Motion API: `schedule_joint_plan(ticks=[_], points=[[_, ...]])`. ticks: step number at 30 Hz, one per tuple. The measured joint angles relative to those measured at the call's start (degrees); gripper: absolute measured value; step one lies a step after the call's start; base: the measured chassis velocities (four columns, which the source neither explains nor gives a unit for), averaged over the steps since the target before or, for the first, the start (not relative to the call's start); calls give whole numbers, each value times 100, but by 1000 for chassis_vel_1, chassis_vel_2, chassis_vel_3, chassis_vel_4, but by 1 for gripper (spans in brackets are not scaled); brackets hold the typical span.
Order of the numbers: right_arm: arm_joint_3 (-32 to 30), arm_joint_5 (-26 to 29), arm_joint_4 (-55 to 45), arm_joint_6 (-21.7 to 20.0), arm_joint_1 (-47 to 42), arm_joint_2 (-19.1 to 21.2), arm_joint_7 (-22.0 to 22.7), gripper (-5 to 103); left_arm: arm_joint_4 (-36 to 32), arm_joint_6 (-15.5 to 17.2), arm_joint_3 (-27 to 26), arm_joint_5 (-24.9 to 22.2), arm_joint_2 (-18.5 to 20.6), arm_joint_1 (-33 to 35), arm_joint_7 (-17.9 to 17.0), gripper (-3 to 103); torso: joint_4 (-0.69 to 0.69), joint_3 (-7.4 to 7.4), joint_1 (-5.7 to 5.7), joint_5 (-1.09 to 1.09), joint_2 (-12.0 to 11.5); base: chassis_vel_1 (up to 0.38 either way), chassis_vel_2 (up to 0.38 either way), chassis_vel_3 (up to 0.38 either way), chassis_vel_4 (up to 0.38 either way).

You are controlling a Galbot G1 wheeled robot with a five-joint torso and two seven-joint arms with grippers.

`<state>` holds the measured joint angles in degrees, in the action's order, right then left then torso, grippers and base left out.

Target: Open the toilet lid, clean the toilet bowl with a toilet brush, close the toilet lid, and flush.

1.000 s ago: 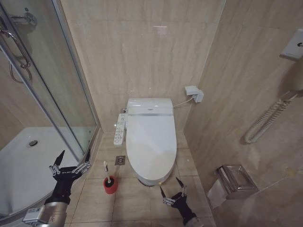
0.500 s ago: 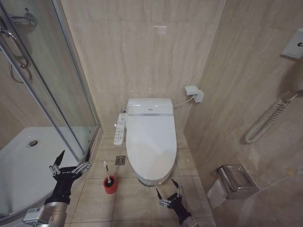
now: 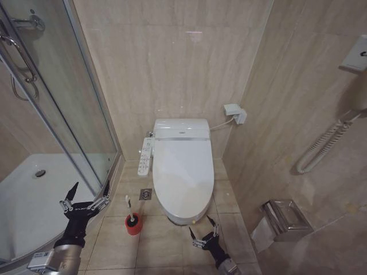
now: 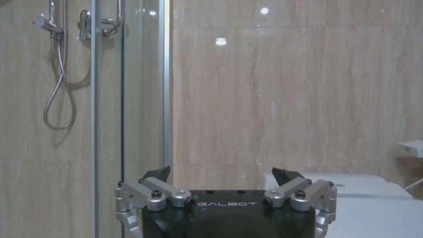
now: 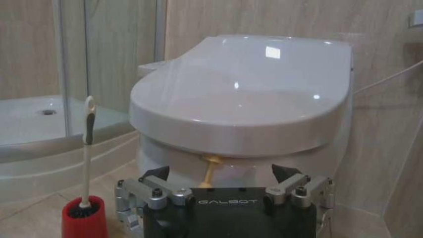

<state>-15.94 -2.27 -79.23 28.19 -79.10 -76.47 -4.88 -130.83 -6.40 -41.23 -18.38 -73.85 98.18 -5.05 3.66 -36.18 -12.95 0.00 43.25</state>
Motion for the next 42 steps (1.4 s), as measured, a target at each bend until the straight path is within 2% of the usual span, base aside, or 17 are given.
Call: schedule_joint_plan(ticks=[16, 17, 31, 32, 38, 39, 42], points=[[128, 51, 265, -4, 259, 38, -4, 102, 0, 0, 0, 0, 0, 0, 0, 100, 0, 0, 0, 0, 0, 0, 0, 0, 0], [142, 51, 287, -7, 276, 32, -5, 88, 0, 0, 0, 0, 0, 0, 0, 100, 0, 0, 0, 0, 0, 0, 0, 0, 0], [166, 24, 475, 18, 450, -88, 69, 90, 0, 0, 0, 0, 0, 0, 0, 100, 2, 0, 0, -1, 0, 0, 0, 0, 0], [163, 19, 475, 25, 447, -83, 62, 73, 0, 0, 0, 0, 0, 0, 0, 100, 3, 0, 0, -2, 0, 0, 0, 0, 0], [143, 6, 471, 43, 425, -75, 43, 73, 0, 0, 0, 0, 0, 0, 0, 100, 2, 0, 1, -1, 0, 0, 0, 0, 0], [140, 6, 467, 46, 420, -75, 42, 46, 0, 0, 0, 0, 0, 0, 0, 100, 1, 0, 1, -1, 0, 0, 0, 0, 0], [136, 5, 459, 60, 410, -77, 41, 46, 0, 0, 0, 0, 0, 0, 0, 100, 0, 0, 1, 0, 0, 0, 0, 0, 0]])
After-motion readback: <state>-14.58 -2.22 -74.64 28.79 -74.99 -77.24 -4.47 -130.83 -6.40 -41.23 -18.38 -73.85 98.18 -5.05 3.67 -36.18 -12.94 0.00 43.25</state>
